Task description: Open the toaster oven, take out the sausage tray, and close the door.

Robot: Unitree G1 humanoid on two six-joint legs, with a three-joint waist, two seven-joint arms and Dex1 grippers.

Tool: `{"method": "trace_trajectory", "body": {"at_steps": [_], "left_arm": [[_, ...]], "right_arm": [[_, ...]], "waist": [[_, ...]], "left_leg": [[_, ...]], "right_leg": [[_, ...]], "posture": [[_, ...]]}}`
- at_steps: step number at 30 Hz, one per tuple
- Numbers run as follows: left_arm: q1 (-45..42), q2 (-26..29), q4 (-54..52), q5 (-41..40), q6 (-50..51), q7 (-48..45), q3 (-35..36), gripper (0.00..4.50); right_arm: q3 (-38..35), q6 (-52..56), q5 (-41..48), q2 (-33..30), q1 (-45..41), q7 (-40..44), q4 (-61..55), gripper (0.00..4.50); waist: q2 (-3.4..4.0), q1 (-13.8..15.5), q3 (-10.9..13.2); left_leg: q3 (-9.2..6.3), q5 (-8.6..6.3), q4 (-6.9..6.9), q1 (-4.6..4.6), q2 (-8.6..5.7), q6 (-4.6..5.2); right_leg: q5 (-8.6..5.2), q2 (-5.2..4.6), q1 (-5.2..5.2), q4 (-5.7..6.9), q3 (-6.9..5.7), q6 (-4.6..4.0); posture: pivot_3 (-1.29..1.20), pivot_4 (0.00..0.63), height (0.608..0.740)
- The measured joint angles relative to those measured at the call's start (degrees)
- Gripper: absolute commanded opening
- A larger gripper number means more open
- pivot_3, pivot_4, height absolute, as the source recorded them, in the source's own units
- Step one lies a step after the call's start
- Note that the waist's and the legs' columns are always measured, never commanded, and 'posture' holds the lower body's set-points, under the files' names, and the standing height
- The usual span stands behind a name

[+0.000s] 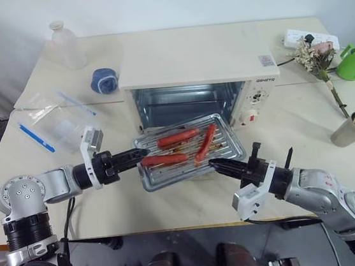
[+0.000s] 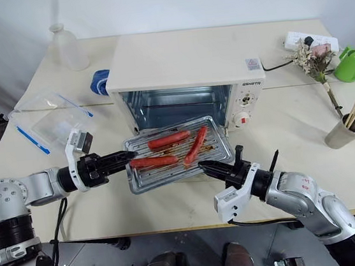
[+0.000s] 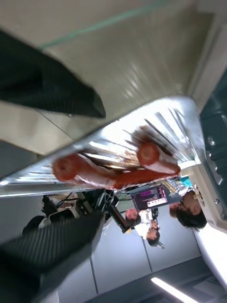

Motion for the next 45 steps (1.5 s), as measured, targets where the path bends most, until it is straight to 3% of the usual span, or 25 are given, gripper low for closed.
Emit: {"method": "trace_trajectory", "body": {"at_steps": [8, 23, 38, 45], "left_arm": [[0.05, -0.33, 3.28, 0.05, 0.76, 0.60, 1.22, 0.01], [0.29, 0.02, 4.46, -0.17, 4.01, -0.12, 1.12, 0.01], [2.68, -1.41, 4.11, -7.52, 4.10, 7.48, 2.31, 0.01], [3.53, -3.62, 3.88, -15.44, 4.17, 14.87, 1.63, 0.00]], "right_arm": [[-0.24, -2.69, -0.03, -0.60, 0.61, -0.16, 0.80, 0.00], [-1.31, -5.72, 0.25, -0.88, 1.41, 0.14, 1.37, 0.00], [0.13, -0.77, 9.95, -0.68, 2.00, 8.13, 1.36, 0.00], [-0.13, 1.82, 17.27, -0.30, 1.33, 9.70, 0.78, 2.26]], "waist": [[0.00, 0.00, 0.00], [0.00, -0.02, 0.00], [-0.01, 0.01, -0.01], [-0.02, 0.03, -0.01]], "left_leg": [[0.01, 0.00, 0.00, 0.00, -0.01, 0.00], [0.01, 0.00, 0.01, 0.01, 0.00, 0.00], [-0.02, 0.00, 0.05, 0.03, -0.01, 0.00], [-0.04, 0.00, 0.17, 0.03, -0.01, 0.00]], "right_leg": [[0.00, 0.00, 0.00, 0.01, 0.01, 0.00], [0.00, 0.00, 0.00, 0.04, 0.02, 0.00], [0.00, -0.02, 0.00, 0.15, 0.06, 0.00], [0.00, -0.03, 0.00, 0.24, 0.10, 0.00]], "posture": [[0.00, 0.150, 0.740], [0.00, 0.150, 0.740], [0.00, 0.150, 0.740], [0.00, 0.150, 0.740]]}}
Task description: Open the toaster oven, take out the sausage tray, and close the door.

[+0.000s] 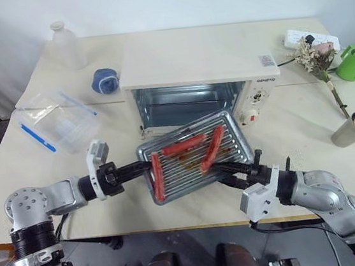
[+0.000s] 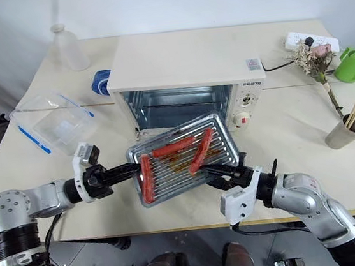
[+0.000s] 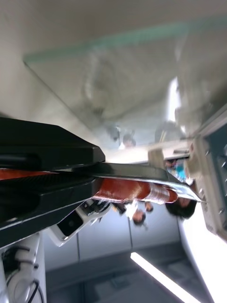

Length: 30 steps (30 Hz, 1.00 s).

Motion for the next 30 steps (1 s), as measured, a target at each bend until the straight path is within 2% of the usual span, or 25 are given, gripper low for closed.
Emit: {"method": "trace_trajectory", "body": {"at_steps": [3, 6, 7, 10, 14, 17, 21, 30], "left_arm": [[1.11, 0.46, 0.06, -6.60, -1.53, 4.96, -0.64, 0.00], [5.10, 3.89, -0.29, -17.80, -6.01, 11.42, -4.44, 0.00], [6.33, 5.18, -0.85, -20.84, -7.59, 12.94, -5.66, 0.00], [9.06, 7.73, -2.84, -26.48, -11.37, 15.17, -7.68, 0.00], [13.66, 11.26, -4.17, -28.11, -12.35, 13.13, -7.53, 0.00], [19.49, 13.03, -5.33, -28.11, -12.79, 10.87, -5.84, 0.00], [24.53, 13.33, -7.39, -28.22, -14.00, 9.21, -3.62, 0.00], [38.47, 10.86, -9.89, -28.29, -18.06, 8.00, 7.98, 0.00]], "right_arm": [[0.00, 2.23, 3.36, 0.00, 0.07, 1.01, -0.91, 3.35], [-0.42, 7.21, 10.14, -0.26, 1.26, 3.40, -3.48, 4.38], [-0.69, 8.24, 11.44, -0.39, 1.40, 3.97, -3.84, 4.47], [-2.27, 10.90, 14.20, -0.89, 1.48, 5.23, -5.01, 4.47], [-4.76, 13.50, 18.18, -2.57, 3.36, 7.62, -6.14, 4.47], [-7.69, 17.76, 24.34, -4.81, 6.02, 10.57, -7.34, 4.47], [-9.70, 21.82, 30.40, -5.15, 6.73, 13.18, -7.55, 4.47], [-16.49, 30.61, 41.95, -3.32, 3.15, 14.44, -2.16, 4.47]], "waist": [[0.00, 0.01, 0.00], [0.00, -0.15, 0.00], [0.00, -0.17, 0.00], [0.00, 0.03, 0.00], [0.00, 0.11, 0.00], [0.00, 0.10, -0.01], [0.00, 0.10, -0.01], [-0.01, 0.18, -0.01]], "left_leg": [[-0.01, 0.00, 0.00, 0.00, 0.00, 0.00], [-0.05, -0.02, -0.02, 0.03, 0.01, -0.02], [-0.05, -0.02, -0.02, 0.04, 0.02, -0.02], [-0.04, -0.02, 0.08, 0.03, -0.01, -0.02], [-0.03, -0.03, 0.08, 0.03, -0.07, 0.00], [-0.03, -0.03, 0.04, 0.02, -0.04, 0.01], [0.01, -0.03, 0.06, 0.02, -0.02, 0.02], [0.04, -0.05, -0.03, 0.01, 0.00, 0.05]], "right_leg": [[0.00, -0.02, 0.00, 0.03, 0.02, 0.00], [0.00, -0.03, -0.02, 0.10, 0.07, -0.01], [0.00, -0.03, -0.02, 0.09, 0.08, -0.01], [0.00, -0.04, 0.00, 0.08, 0.12, -0.02], [0.00, -0.05, 0.03, 0.08, 0.13, -0.02], [-0.01, -0.05, 0.03, 0.04, 0.12, -0.03], [-0.04, -0.05, 0.07, -0.05, 0.14, -0.09], [-0.06, -0.12, 0.12, -0.31, 0.18, -0.15]], "posture": [[0.00, 0.150, 0.740], [0.00, 0.150, 0.740], [0.00, 0.150, 0.740], [0.00, 0.150, 0.740], [0.00, 0.150, 0.740], [0.00, 0.150, 0.740], [0.00, 0.150, 0.740], [0.00, 0.150, 0.740]]}}
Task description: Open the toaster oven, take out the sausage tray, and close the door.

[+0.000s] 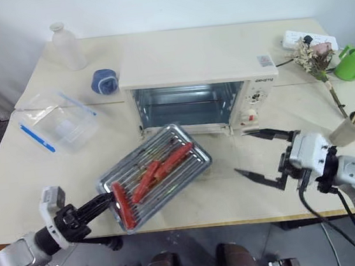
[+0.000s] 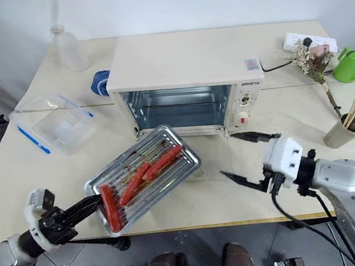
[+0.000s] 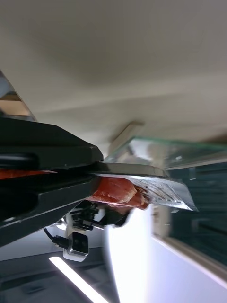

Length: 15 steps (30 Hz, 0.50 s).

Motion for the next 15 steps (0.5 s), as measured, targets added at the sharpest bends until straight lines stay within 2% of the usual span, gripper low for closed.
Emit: {"method": "trace_trajectory", "body": {"at_steps": [3, 6, 9, 15], "left_arm": [[7.01, -3.69, -2.70, -0.14, -1.48, -0.43, 3.97, 0.00], [12.97, -11.71, -5.49, -0.10, -4.74, -0.29, 9.23, 0.00], [16.74, -16.58, -8.00, -0.17, -7.75, -0.08, 12.31, 0.00], [18.92, -26.55, -10.12, -0.24, -12.61, 1.57, 17.01, 0.00]], "right_arm": [[-0.76, 2.39, 0.43, -0.02, 0.01, 1.49, 4.30, 4.47], [-0.85, 6.13, -0.03, -0.63, -0.68, 2.89, 12.37, 3.85], [-0.91, 9.00, -0.93, -0.79, -1.40, 3.68, 18.48, 2.83], [1.28, 10.29, -2.54, -0.37, -4.48, 6.94, 21.29, 0.68]], "waist": [[-0.03, -0.12, -0.02], [-0.05, -0.16, -0.03], [-0.05, -0.11, -0.03], [-0.04, -0.05, -0.09]], "left_leg": [[0.03, -0.11, -0.05, -0.01, -0.01, 0.10], [0.06, -0.18, -0.06, -0.02, 0.00, 0.13], [0.08, -0.18, -0.05, -0.02, 0.06, 0.13], [0.11, -0.25, 0.02, 0.01, 0.14, 0.07]], "right_leg": [[0.00, -0.05, 0.02, -0.10, 0.16, 0.00], [0.00, -0.06, 0.08, -0.33, 0.29, -0.01], [-0.03, -0.06, 0.14, -0.46, 0.28, -0.07], [-0.02, -0.05, 0.22, -0.78, 0.28, -0.09]], "posture": [[0.00, 0.150, 0.740], [0.00, 0.150, 0.740], [0.00, 0.150, 0.740], [0.00, 0.150, 0.740]]}}
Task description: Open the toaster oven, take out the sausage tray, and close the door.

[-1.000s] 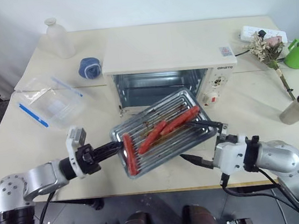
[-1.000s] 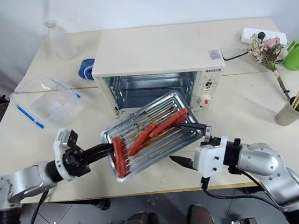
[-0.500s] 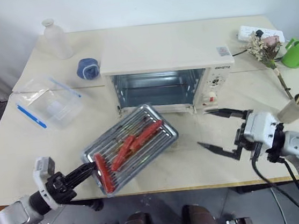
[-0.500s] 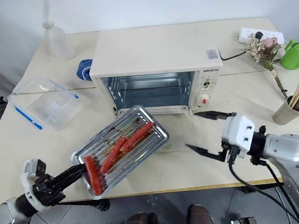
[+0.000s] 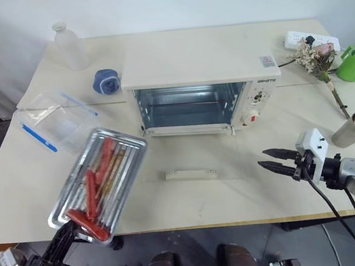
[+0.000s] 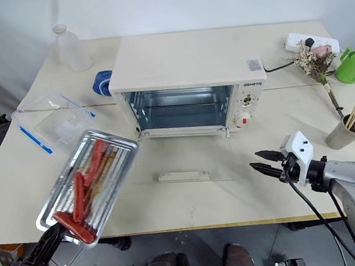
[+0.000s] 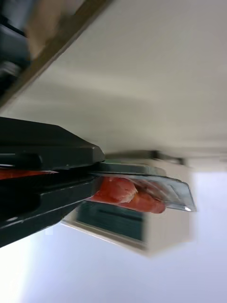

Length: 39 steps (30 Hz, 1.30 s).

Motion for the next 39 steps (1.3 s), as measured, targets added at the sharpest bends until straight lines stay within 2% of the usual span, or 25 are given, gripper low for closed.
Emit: {"method": "trace_trajectory", "body": {"at_steps": [2, 8, 12, 18, 24, 30, 35, 39], "left_arm": [[0.09, -1.62, -0.42, 0.00, -0.77, 0.58, 0.41, 0.00], [-0.19, -6.35, -2.84, -0.02, -3.18, 2.25, 1.21, 0.00], [-0.40, -6.48, -4.22, -0.03, -3.68, 2.26, 1.24, 0.00], [-0.28, -5.58, -4.23, -0.02, -2.92, 2.05, 1.23, 0.00], [-0.32, -5.54, -4.26, -0.02, -3.22, 2.05, 1.46, 0.00], [-0.29, -5.84, -4.35, -0.02, -3.67, 2.06, 1.46, 0.00], [-0.37, -6.30, -4.41, -0.02, -4.01, 2.32, 1.38, 0.00], [-0.86, -6.29, -4.41, -0.02, -4.21, 2.58, 1.37, 0.00]], "right_arm": [[0.67, -0.12, -0.48, 0.50, -0.72, 1.12, 0.75, 0.02], [2.49, -1.00, -0.95, 3.38, -3.10, 4.92, 3.23, 0.02], [3.72, -1.12, 0.38, 6.49, -5.21, 7.12, 2.99, 0.02], [2.22, 7.51, 9.01, 6.83, -6.67, 8.69, -1.61, 0.02], [-1.73, 15.21, 16.32, 7.72, -9.99, 4.95, -4.12, 0.02], [-1.87, 12.15, 10.45, 5.06, -8.53, 5.16, -2.47, 0.02], [0.80, 6.33, 2.40, 4.86, -6.69, 6.36, 7.50, 0.02], [2.41, 2.49, -1.05, 4.88, -7.00, 8.09, 10.42, 0.02]], "waist": [[0.00, 0.05, 0.00], [-0.04, 0.09, -0.02], [-0.03, -0.13, -0.02], [-0.03, -0.04, -0.02], [-0.03, 0.04, -0.02], [-0.07, 0.08, -0.04], [-0.06, -0.08, -0.04], [-0.05, -0.07, -0.04]], "left_leg": [[0.00, -0.02, 0.00, 0.00, 0.00, 0.01], [0.01, -0.21, 0.26, -0.02, 0.03, 0.07], [0.02, -0.29, 0.35, -0.02, 0.16, -0.01], [0.00, -0.41, 0.42, -0.04, 0.24, 0.01], [0.00, -0.74, 0.49, -0.04, 0.25, -0.07], [0.01, -0.82, 0.50, -0.07, 0.24, 0.10], [0.04, -0.80, 0.62, -0.03, 0.18, 0.24], [0.04, -0.78, 0.64, 0.04, 0.21, 0.23]], "right_leg": [[0.00, 0.02, 0.00, 0.00, 0.00, 0.00], [0.01, 0.05, 0.08, -0.01, -0.04, 0.01], [0.00, 0.07, 0.09, -0.05, -0.03, 0.00], [0.00, 0.00, 0.10, -0.12, 0.02, -0.02], [0.00, -0.02, 0.14, -0.26, 0.05, -0.02], [0.00, 0.08, 0.22, -0.24, 0.00, -0.01], [0.02, 0.18, 0.44, -0.40, -0.27, 0.02], [0.02, 0.11, 0.48, -0.47, -0.28, 0.02]], "posture": [[0.00, 0.150, 0.740], [0.00, 0.150, 0.740], [0.00, 0.150, 0.740], [0.00, 0.150, 0.740], [0.00, 0.150, 0.740], [0.00, 0.150, 0.740], [0.00, 0.150, 0.740], [0.00, 0.150, 0.740]]}}
